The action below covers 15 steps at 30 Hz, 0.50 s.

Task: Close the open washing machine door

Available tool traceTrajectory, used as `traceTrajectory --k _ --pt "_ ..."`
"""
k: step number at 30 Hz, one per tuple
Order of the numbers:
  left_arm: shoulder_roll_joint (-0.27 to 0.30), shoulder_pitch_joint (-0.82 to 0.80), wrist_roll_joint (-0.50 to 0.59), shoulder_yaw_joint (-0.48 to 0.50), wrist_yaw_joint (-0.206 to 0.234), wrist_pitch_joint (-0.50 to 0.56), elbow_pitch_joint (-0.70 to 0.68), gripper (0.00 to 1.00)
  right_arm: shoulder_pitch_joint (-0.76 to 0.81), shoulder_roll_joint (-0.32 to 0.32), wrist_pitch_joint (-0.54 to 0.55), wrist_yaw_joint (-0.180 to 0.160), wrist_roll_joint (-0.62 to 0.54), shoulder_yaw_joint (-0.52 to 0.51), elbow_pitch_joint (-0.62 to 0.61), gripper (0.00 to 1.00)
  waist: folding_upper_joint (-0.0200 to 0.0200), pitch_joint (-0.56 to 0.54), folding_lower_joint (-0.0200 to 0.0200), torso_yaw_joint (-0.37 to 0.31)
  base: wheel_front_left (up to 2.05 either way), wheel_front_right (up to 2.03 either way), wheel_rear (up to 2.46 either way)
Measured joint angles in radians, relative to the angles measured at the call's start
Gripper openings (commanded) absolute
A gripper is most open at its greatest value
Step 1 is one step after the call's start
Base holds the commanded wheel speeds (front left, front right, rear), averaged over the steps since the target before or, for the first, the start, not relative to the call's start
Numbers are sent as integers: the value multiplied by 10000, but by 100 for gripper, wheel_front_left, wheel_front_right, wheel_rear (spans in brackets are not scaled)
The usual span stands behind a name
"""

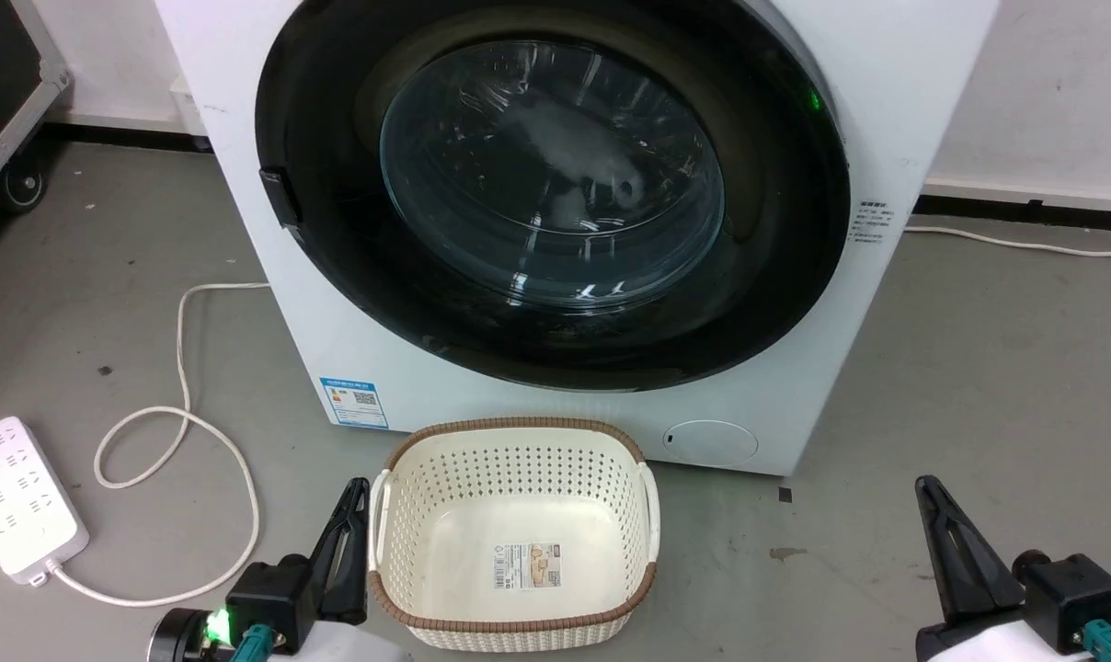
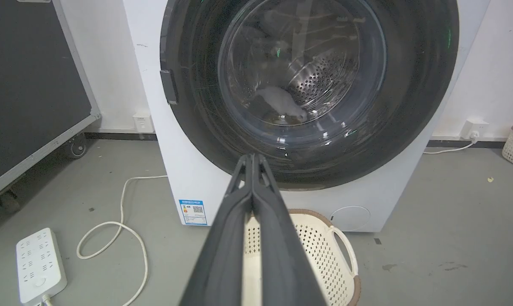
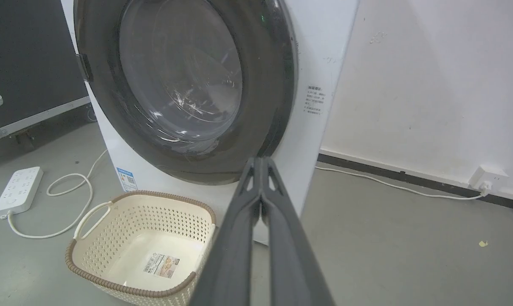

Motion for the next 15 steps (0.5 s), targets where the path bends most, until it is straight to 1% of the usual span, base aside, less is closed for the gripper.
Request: traceTrajectory --k 15 --pt "-38 -34 102 119 31 313 -86 0 -126 50 265 0 0 98 -15 0 0 -3 0 67 0 0 0"
